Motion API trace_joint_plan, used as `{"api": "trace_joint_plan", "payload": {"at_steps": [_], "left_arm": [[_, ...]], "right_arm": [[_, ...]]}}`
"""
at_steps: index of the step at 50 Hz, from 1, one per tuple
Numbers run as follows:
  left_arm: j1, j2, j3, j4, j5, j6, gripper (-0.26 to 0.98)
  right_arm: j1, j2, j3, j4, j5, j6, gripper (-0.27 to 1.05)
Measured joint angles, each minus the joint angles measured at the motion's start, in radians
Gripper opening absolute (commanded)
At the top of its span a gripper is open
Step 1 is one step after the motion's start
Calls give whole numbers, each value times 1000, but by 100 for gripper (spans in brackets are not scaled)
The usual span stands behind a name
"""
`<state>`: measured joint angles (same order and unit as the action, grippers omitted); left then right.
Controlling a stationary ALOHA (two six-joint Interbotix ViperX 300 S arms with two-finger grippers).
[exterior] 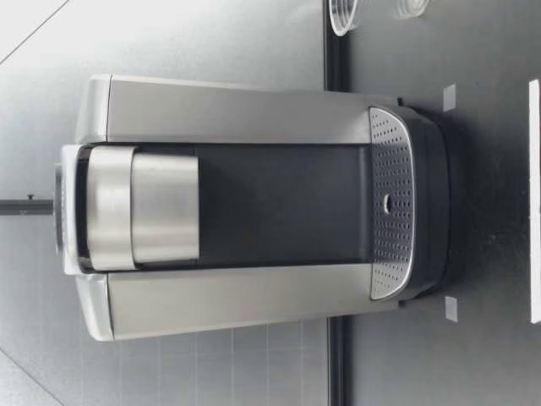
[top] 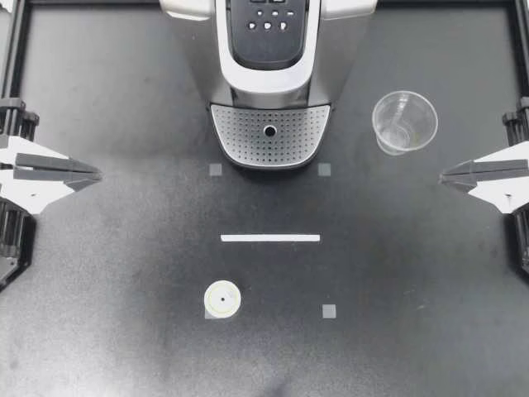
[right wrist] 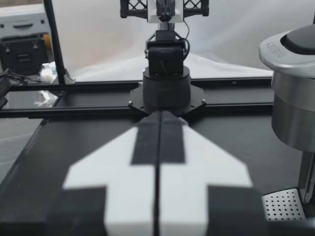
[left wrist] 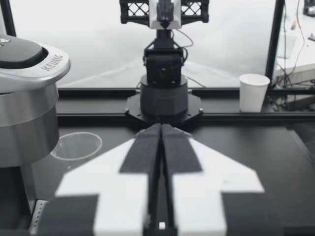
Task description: Place the coffee capsule inside the capsule container, then place the cup onto the center of the cup tray, then push the 'Hot Water' and 'Travel Mug' buttons.
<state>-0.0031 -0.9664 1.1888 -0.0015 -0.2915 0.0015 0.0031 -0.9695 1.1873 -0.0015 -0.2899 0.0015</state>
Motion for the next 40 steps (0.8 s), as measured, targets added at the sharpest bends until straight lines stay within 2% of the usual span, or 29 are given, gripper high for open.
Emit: {"api": "trace_joint_plan", "payload": {"at_steps": [5,12,30,35,40], "left_arm": [[-2,5,-12,0,2,-14,11],[-21,26,-15,-2,2,-15,11],[-219,245,-14,-14,3,-37,11],[-241,316,-9,-23,3,-78,11],[-242,376,-2,-26,3,-144,11]], "right_arm": [[2,12,-5,0,-3,0,4],[5,75,-38,0,-5,5,4],[106,411,-164,0,-6,18,4],[120,515,-206,0,-6,67,4],[124,623,-247,0,-6,137,4]]}}
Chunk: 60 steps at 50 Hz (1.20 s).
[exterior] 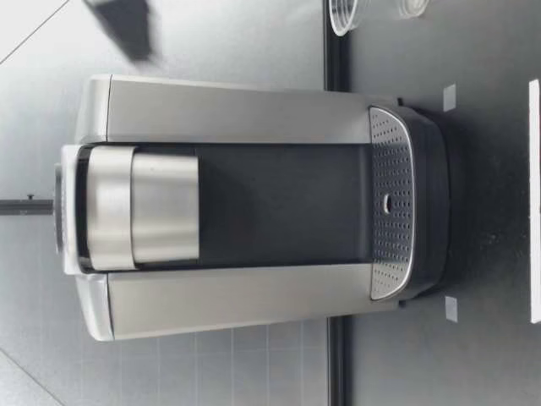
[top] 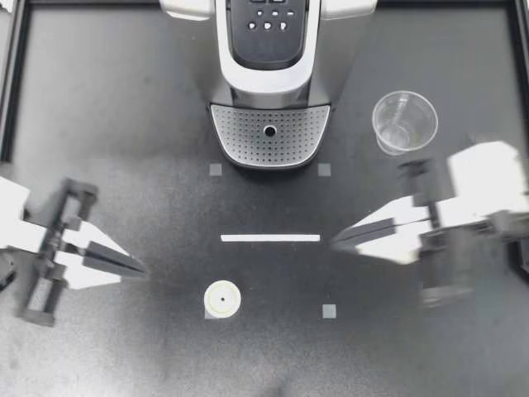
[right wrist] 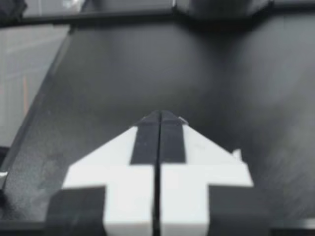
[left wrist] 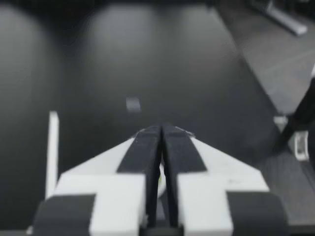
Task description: Place the coffee capsule inside the capsule container, then place the cup onto the center of the cup tray, then push the 'Hot Water' and 'Travel Mug' buttons.
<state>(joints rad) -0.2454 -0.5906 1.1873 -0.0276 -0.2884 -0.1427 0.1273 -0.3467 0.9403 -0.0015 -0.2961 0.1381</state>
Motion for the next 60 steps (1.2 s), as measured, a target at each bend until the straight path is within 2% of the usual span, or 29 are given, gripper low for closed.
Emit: {"api": "trace_joint_plan", "payload": {"at_steps": [14,21,25,31,38,41,60], "left_arm": [[-11,130,0,2,0,-133,11],[-35,179,2,2,0,-133,12],[-46,212,2,2,0,-133,17],[-49,261,-2,5,0,-126,34],[-51,308,-11,8,0,-91,70],[-52,324,-18,8,0,-64,79],[-43,417,-72,-12,0,143,75]], "right_arm": [[17,241,-112,-2,17,94,4],[34,302,-161,-3,75,94,4],[40,333,-189,-3,124,94,4],[48,373,-232,-3,204,98,4],[55,417,-284,-3,295,101,4],[58,433,-307,-3,336,103,3],[60,529,-434,-3,525,114,3]]}}
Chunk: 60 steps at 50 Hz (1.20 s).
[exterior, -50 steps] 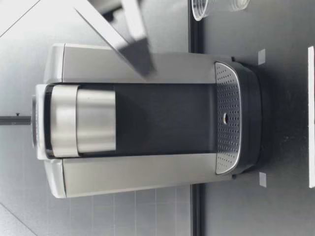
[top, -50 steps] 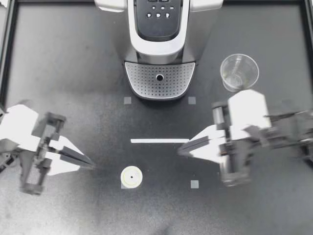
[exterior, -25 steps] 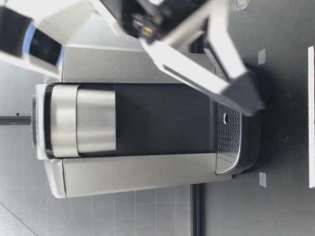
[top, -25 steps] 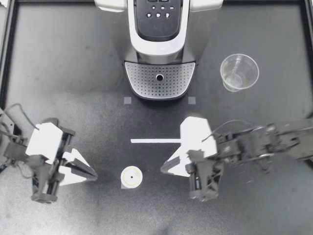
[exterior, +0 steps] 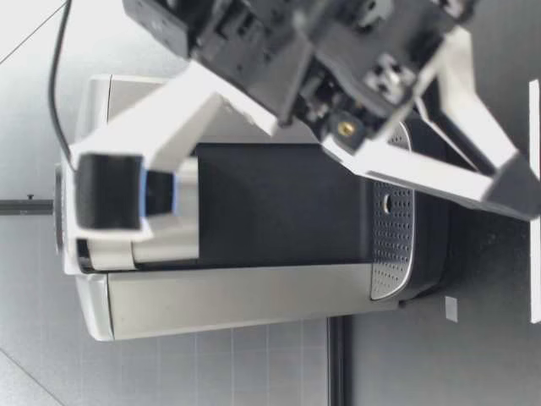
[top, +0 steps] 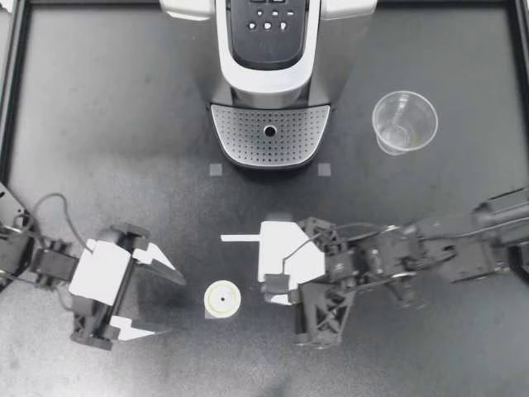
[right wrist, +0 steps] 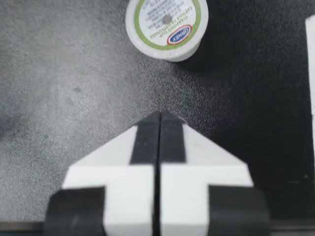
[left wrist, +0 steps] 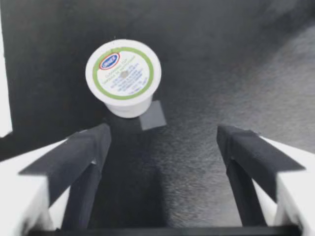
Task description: Place the coffee capsule inside the capsule container, then place the cup onto the center of the cup tray, then push the 'Hot Water' and 'Travel Mug' buttons.
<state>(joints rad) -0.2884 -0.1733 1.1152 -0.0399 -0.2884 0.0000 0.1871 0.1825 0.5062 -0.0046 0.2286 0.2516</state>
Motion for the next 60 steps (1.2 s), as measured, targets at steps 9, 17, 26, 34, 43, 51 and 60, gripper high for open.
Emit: {"api": "trace_joint_plan", "payload": {"at_steps": [9,17,26,34,43,51,60], "left_arm": [[12,52,-38,-12,0,48,75],[14,89,-67,-15,0,54,75],[43,104,-83,-17,0,52,75],[54,110,-97,-17,0,57,75],[54,144,-115,-18,0,60,75],[54,173,-135,-17,0,67,75],[54,196,-147,-17,0,67,75]], "right_arm": [[0,38,-49,0,71,40,3],[2,61,-74,0,87,48,3],[2,81,-95,0,89,48,3],[0,97,-112,0,89,48,3],[2,109,-124,-2,89,48,3],[2,117,-133,-2,89,48,3],[2,127,-149,0,89,48,3]]}}
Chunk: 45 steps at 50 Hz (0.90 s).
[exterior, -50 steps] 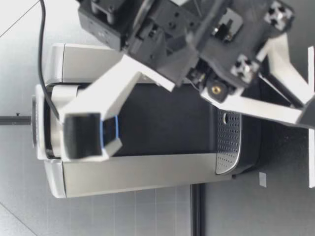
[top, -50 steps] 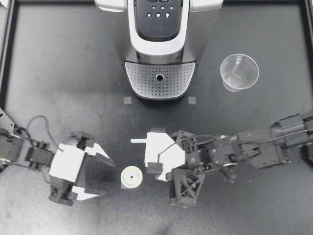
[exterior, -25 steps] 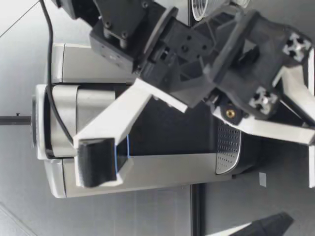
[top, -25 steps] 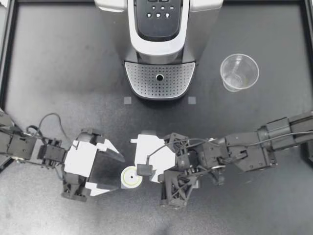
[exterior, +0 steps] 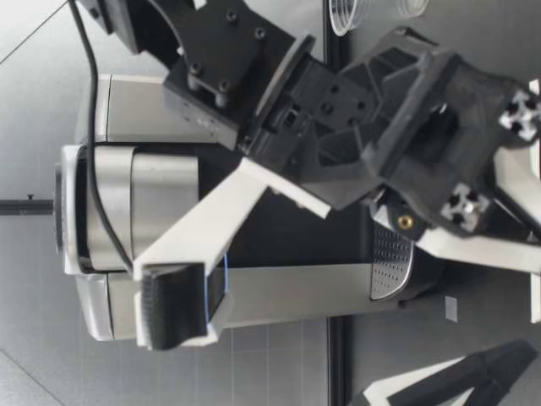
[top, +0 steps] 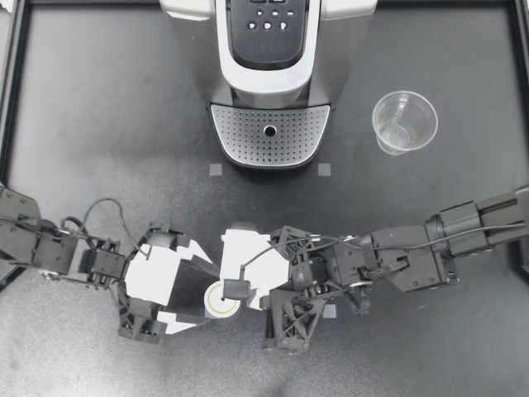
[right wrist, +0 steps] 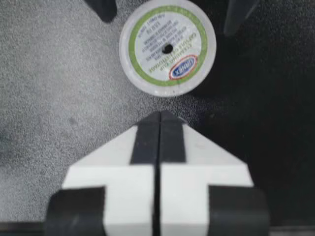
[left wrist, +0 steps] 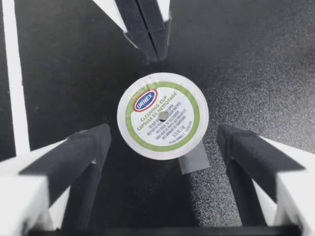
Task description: Place the coffee capsule inside the capsule container, then place the cup onto the center of the cup tray, then push the 'Hot Water' and 'Travel Mug' buttons.
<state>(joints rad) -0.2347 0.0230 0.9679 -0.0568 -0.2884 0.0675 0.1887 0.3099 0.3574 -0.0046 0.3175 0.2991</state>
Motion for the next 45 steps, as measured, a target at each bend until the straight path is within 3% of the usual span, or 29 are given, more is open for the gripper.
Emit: {"api": "trace_joint_plan", "payload": {"at_steps": [45], "left_arm": [[0,58,-49,0,0,-5,70]], "right_arm": [[0,28,-35,-2,9,-5,3]]}}
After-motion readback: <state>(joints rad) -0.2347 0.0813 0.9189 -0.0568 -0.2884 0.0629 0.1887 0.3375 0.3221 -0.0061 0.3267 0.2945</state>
